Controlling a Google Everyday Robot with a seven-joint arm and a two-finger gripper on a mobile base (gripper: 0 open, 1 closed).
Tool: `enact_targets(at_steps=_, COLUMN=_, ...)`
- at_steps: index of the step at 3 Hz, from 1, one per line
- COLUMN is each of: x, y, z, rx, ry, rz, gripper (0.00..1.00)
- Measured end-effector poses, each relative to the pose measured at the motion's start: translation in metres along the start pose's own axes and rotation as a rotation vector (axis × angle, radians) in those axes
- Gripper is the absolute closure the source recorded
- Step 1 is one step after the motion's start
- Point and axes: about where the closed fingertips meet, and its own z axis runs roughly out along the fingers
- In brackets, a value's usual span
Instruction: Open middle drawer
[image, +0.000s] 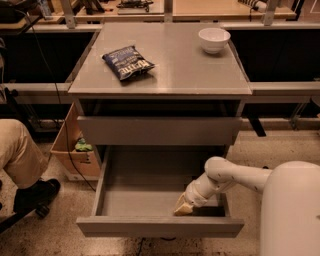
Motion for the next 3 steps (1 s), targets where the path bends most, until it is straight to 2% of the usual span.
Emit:
enact_targets(at_steps=2, x=0.014, y=0.044, z=0.005, rx=-0.081, ry=-0.007, rz=0.024, gripper=1.00)
enact_targets(at_steps=3, x=0.027, y=0.081, z=0.010, rx=-0.149, ry=-0.009, rz=0.054, gripper=1.00)
